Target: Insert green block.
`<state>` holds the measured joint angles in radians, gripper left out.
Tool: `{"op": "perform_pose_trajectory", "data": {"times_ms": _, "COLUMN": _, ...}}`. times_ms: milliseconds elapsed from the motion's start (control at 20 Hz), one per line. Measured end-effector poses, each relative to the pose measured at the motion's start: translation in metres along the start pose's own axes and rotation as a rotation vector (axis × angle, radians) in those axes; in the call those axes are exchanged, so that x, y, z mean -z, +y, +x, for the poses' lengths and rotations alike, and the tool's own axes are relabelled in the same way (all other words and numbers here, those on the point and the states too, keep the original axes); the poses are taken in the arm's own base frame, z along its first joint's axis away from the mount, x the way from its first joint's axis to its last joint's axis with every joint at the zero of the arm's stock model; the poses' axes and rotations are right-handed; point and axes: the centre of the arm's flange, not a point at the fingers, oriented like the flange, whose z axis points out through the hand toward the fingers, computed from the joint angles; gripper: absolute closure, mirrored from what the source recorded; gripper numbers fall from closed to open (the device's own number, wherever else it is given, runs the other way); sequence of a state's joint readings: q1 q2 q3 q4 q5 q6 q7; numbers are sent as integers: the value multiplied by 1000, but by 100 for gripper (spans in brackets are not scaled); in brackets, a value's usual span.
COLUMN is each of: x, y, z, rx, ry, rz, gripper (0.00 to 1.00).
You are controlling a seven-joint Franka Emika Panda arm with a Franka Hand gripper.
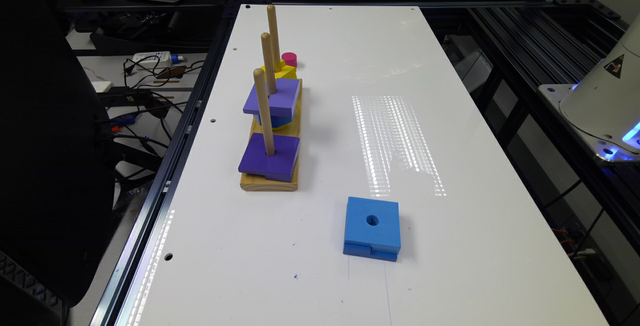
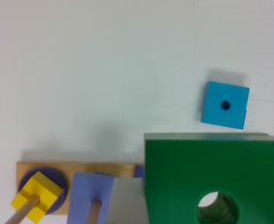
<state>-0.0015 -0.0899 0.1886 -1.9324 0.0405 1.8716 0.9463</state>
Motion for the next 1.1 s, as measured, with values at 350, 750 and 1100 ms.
{"op": "perform_pose_trajectory", "data": {"times_ms": 350, "x": -3, "y": -1, "z": 1, "rx": 0, "ry": -3, "rz": -2, "gripper": 100}}
{"op": "perform_pose_trajectory", "data": {"times_ms": 750, "x": -22, "y": -9, "z": 7, "rx": 1, "ry": -7, "rz": 3, "gripper": 100}}
{"op": "perform_pose_trajectory", "data": {"times_ms": 1100, "x": -46, "y": -18, "z": 14, "rx": 3, "ry": -11, "rz": 10, "gripper": 100}}
